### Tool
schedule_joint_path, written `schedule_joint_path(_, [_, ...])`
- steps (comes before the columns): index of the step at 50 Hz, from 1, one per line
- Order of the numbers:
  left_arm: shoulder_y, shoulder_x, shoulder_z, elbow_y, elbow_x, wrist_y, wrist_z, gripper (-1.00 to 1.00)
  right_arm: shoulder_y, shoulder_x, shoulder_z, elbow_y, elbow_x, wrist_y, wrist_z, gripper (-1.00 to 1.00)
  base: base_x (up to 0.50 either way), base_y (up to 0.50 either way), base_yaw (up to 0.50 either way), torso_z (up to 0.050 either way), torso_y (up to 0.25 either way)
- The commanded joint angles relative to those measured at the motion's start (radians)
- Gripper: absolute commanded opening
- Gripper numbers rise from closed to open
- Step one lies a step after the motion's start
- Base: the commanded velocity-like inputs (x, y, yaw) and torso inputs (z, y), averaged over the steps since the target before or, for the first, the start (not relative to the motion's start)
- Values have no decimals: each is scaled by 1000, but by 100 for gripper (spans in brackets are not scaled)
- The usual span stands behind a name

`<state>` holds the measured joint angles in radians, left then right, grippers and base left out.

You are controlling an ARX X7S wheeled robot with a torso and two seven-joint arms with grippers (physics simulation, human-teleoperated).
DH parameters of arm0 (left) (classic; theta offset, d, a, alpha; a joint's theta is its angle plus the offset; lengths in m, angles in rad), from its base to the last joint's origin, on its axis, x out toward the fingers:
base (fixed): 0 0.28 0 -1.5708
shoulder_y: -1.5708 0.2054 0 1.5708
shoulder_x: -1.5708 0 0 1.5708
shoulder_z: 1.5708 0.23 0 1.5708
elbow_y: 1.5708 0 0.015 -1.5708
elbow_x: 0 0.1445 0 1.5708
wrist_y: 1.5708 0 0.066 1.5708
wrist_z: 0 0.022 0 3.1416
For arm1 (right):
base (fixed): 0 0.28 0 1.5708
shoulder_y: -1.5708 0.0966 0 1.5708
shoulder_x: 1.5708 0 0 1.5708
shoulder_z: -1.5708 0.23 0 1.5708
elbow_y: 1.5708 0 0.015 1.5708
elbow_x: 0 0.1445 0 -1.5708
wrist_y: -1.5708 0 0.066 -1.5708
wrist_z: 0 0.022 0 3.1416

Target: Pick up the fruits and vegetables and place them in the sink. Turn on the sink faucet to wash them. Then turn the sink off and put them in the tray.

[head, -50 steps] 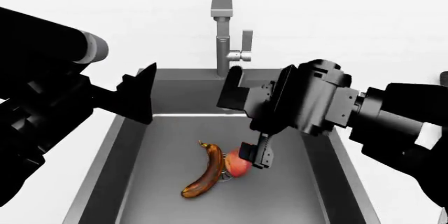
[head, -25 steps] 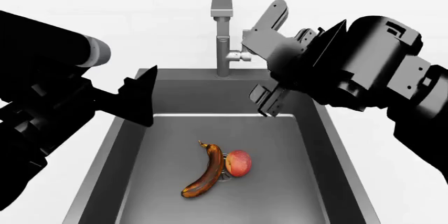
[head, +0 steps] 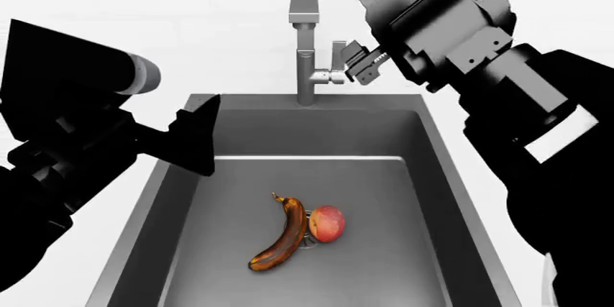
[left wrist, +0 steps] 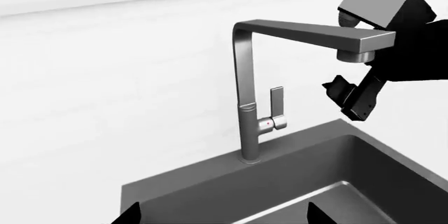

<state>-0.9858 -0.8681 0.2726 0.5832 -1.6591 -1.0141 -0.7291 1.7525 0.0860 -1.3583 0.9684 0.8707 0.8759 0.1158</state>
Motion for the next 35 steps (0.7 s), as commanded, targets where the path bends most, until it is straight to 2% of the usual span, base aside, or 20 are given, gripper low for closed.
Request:
schedule_joint_path(1, [11, -3, -1, -1, 8, 8, 12, 100, 18, -86, -58, 205, 40, -156, -33, 100, 0, 0, 0, 0, 0])
schedule_joint_path(7, [11, -3, 0, 0, 7, 11, 11, 100, 20, -85, -65, 208, 62, -171, -27, 100, 0, 0, 0, 0, 0])
schedule_joint_path(13, [2, 2, 5, 9, -9, 11, -5, 100, 43, -86, -3, 298, 159, -285, 109, 100, 0, 0, 0, 0, 0])
schedule_joint_path(17, [-3, 5, 9, 8, -10, 10, -5, 100, 44, -86, 0, 327, 213, -348, 144, 100, 0, 0, 0, 0, 0])
schedule_joint_path(31, [8, 7, 2, 15, 20, 26, 14, 100, -5, -86, 29, 340, 299, -427, 117, 100, 0, 0, 0, 0, 0])
schedule_joint_path(35, [5, 6, 1, 17, 17, 29, 12, 100, -5, -86, -21, 336, 350, -463, 97, 100, 0, 0, 0, 0, 0])
